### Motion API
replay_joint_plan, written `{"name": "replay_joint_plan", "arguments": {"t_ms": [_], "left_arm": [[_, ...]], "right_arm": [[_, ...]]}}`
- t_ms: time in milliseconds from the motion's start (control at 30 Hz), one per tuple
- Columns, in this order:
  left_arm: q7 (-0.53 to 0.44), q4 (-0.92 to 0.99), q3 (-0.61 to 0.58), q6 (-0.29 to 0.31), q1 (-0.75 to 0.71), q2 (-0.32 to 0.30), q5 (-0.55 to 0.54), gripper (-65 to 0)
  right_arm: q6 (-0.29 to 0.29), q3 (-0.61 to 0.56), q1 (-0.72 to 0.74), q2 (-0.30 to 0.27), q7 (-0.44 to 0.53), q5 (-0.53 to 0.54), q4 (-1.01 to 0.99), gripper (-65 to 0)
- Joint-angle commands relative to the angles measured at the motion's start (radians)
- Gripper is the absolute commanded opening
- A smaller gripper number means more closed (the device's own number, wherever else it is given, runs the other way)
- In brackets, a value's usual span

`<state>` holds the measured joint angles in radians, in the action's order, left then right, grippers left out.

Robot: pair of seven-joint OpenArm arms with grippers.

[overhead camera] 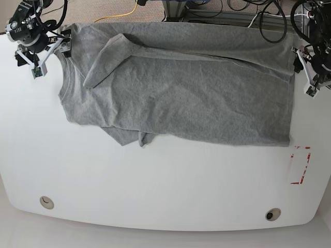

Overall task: Layout the t-shirt on the table in an organized manner, then fold the t-shirt properly
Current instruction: 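Move both grippers to the shirt's hem corners and grasp with right gripper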

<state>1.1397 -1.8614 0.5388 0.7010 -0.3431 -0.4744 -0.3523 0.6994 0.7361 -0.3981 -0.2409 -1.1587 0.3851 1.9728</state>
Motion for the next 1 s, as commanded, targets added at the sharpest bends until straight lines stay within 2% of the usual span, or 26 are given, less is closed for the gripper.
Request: {"name": "replay_joint_plan", "arguments": {"t_ms": [0, 133, 433, 567, 767, 967], "left_arm": [[0.026, -0.027, 0.027, -0.003, 0.062, -0.025, 0.008, -26.8], [0.069, -0.027, 0.025, -0.003, 0.175, -0.02, 0.008, -26.8], [0.072, -0.02, -0.032, -0.003, 0.395, -0.014, 0.014, -27.1], [0.072, -0.02, -0.041, -0.003, 0.461, 0.021, 0.014, -27.1], [0.072, -0.017, -0.056, -0.003, 0.569, 0.079, 0.016, -27.1], [0.072, 0.026, -0.125, -0.003, 0.654, 0.096, 0.016, -27.1]], "right_arm": [[-0.001, 0.004, 0.072, -0.018, -0.002, 0.004, 0.016, 0.0], [-0.001, -0.029, 0.196, -0.016, -0.034, 0.002, -0.005, 0.0], [-0.001, -0.198, 0.476, -0.024, -0.039, 0.001, -0.178, 0.0], [-0.001, -0.264, 0.58, -0.024, -0.031, 0.001, -0.292, 0.0], [-0.001, -0.378, 0.727, -0.024, 0.055, -0.001, -0.501, 0.0], [-0.001, -0.493, 0.845, -0.015, 0.164, -0.062, -0.712, 0.0]]}}
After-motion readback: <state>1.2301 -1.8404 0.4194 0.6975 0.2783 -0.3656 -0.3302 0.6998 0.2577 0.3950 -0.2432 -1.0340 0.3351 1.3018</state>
